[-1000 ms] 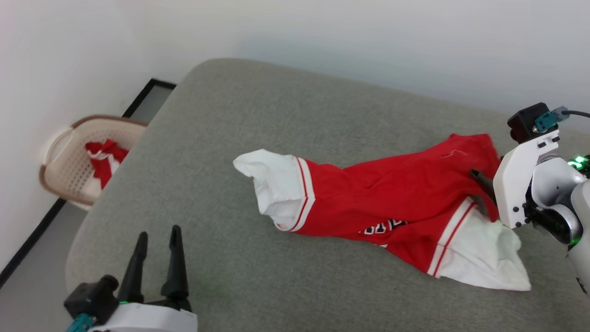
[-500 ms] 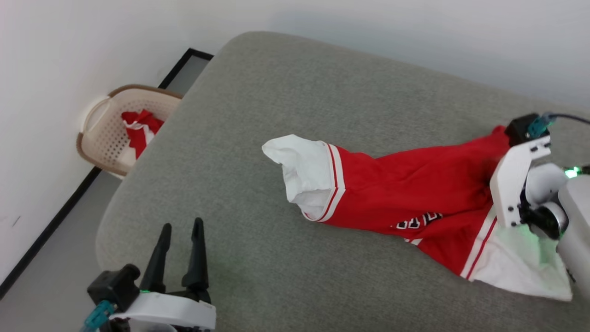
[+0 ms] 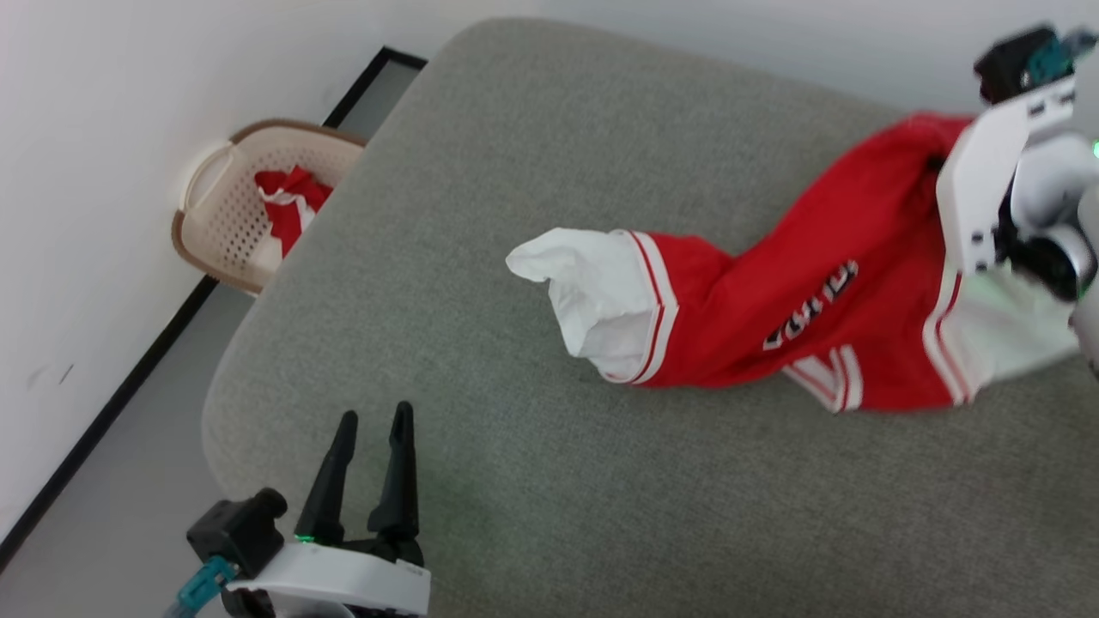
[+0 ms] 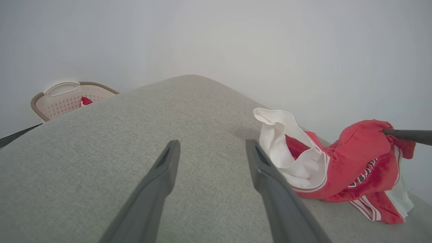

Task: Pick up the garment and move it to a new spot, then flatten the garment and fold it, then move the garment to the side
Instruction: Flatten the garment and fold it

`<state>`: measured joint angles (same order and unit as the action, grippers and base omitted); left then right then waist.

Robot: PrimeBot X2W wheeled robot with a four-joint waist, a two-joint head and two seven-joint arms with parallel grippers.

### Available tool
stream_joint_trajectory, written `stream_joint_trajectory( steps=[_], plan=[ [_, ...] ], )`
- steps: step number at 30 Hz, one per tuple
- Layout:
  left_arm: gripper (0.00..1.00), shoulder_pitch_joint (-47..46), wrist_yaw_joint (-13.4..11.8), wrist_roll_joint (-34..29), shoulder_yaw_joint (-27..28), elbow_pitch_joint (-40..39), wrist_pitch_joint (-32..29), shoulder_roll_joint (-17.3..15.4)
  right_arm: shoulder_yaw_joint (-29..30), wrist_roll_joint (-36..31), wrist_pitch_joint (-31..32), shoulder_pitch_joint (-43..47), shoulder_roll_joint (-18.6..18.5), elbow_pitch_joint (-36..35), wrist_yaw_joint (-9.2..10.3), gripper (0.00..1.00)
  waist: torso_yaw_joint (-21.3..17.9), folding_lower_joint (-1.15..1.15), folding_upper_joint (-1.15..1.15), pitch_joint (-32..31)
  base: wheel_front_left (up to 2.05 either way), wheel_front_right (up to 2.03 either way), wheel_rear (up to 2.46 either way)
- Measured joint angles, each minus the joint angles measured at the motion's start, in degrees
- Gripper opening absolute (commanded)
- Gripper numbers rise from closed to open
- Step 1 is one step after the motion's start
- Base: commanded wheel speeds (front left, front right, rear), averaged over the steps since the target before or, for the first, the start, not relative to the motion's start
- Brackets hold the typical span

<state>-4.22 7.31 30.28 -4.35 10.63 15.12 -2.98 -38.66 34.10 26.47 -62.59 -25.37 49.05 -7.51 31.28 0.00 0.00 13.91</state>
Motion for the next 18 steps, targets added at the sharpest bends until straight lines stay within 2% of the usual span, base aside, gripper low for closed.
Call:
stream_joint_trajectory(
  steps=[5, 6, 8, 14, 18],
  plan=[
    [1.0, -0.68, 0.0, 1.87, -1.42, -0.65, 0.0, 0.0, -2.55, -1.25, -4.7, -4.95, 1.56, 4.98, 0.0, 0.0, 0.63, 0.0, 0.0, 2.62, 0.0, 0.0, 0.0],
    [1.0, -0.85, 0.0, 2.05, -1.78, -0.64, 0.0, 0.0, -3.15, -1.25, -5.32, -5.24, 2.12, 6.42, 0.0, 0.13, 0.77, 0.0, 0.0, 3.11, 0.0, 0.0, 0.0],
    [1.0, -1.26, 0.0, 2.32, -2.32, -0.66, 0.0, 0.01, -4.53, -1.21, -7.33, -5.24, 3.09, 8.79, -0.01, 1.0, 1.1, 0.0, 0.0, 4.01, 0.0, 0.0, 0.0],
    [1.0, -1.77, -0.26, 2.14, -1.46, -1.4, 0.0, 0.04, -8.43, 0.42, -9.35, -6.17, 4.72, 12.55, 0.0, 1.0, 1.76, 0.0, 0.0, 4.74, 0.0, 0.0, 0.0],
    [1.0, -1.83, -0.26, 1.2, -0.29, -0.88, 0.0, 0.03, -11.0, 2.54, -9.25, -7.34, 3.18, 11.62, 0.0, 1.0, 1.49, 0.0, 0.0, 3.76, 0.0, 0.0, 0.0]
  ],
)
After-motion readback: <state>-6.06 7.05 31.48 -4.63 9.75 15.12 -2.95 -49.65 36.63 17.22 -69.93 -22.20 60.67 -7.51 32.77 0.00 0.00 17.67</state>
